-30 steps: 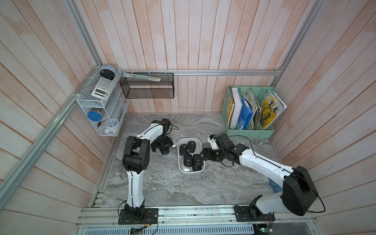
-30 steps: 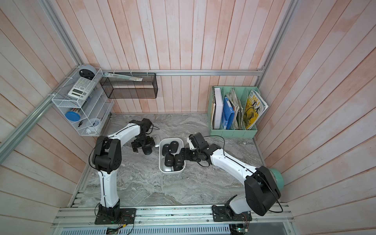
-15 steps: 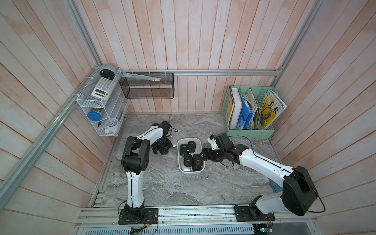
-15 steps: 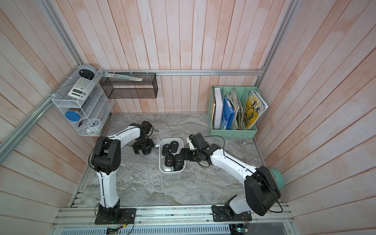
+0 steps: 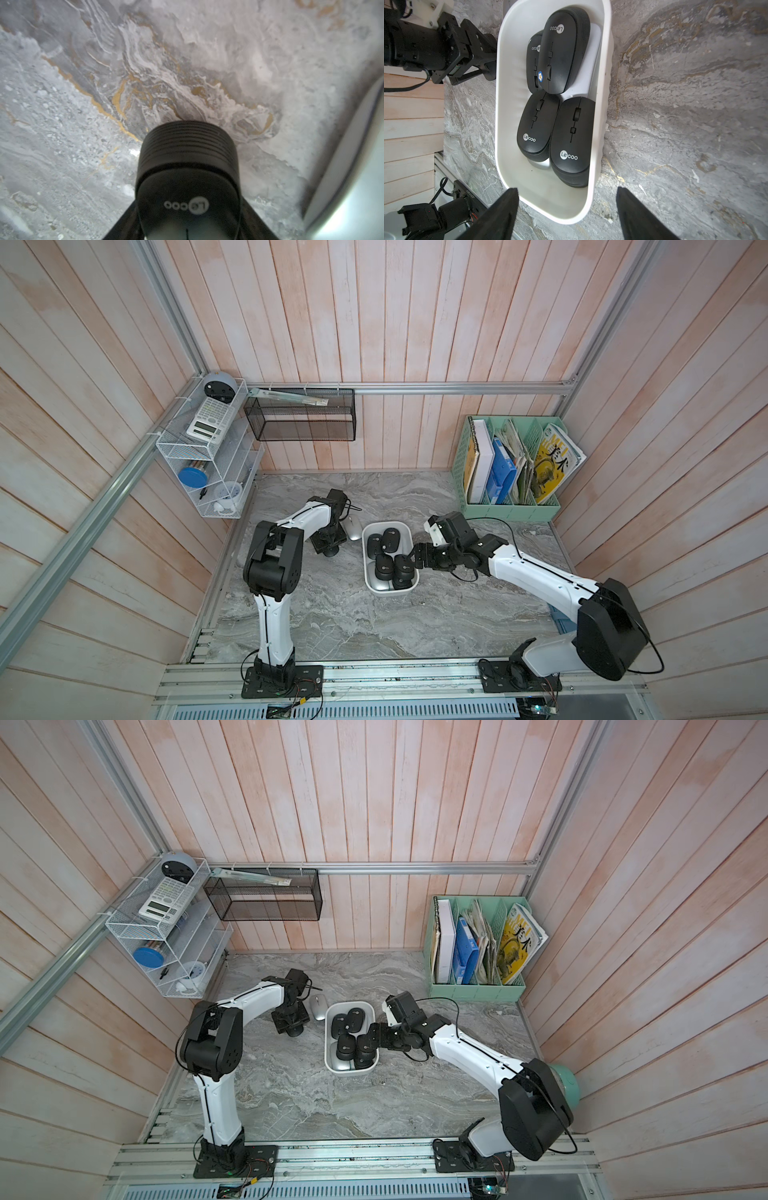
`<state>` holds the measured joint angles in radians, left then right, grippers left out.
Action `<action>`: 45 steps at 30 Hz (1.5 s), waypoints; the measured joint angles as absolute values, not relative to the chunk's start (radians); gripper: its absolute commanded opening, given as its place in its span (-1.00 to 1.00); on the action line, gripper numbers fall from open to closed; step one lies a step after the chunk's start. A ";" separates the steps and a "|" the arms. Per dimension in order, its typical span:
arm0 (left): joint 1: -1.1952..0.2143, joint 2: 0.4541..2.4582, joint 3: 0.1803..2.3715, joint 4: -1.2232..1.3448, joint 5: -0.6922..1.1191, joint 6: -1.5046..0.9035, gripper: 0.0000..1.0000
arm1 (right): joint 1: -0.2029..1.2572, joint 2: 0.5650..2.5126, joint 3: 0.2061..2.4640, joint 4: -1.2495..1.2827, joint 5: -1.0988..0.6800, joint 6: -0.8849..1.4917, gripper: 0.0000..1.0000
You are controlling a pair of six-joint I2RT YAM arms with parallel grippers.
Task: Put the mouse in the storage box
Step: Pick up the mouse from the center of the board, then place the mouse in the storage box.
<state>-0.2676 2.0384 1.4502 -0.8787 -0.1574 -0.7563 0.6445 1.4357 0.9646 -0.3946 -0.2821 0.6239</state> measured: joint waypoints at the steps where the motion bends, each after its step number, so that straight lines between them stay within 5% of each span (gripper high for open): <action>1: -0.267 2.033 1.443 -0.876 -0.161 -0.756 -0.24 | 0.645 1.436 0.965 -0.394 -0.282 0.624 0.60; 13: -0.292 1.871 1.410 -0.974 -0.184 -0.733 -0.24 | 0.643 1.436 0.965 -0.397 -0.279 0.624 0.60; 20: -0.443 1.773 1.470 -1.028 -0.113 -0.719 -0.24 | 0.579 1.416 0.950 -0.391 -0.278 0.643 0.60; 30: -0.630 1.831 1.570 -1.016 0.036 -0.723 -0.23 | 0.559 1.399 0.928 -0.368 -0.303 0.672 0.60; 45: -0.683 1.962 1.607 -0.971 0.120 -0.727 -0.18 | 0.554 1.367 0.866 -0.342 -0.311 0.706 0.60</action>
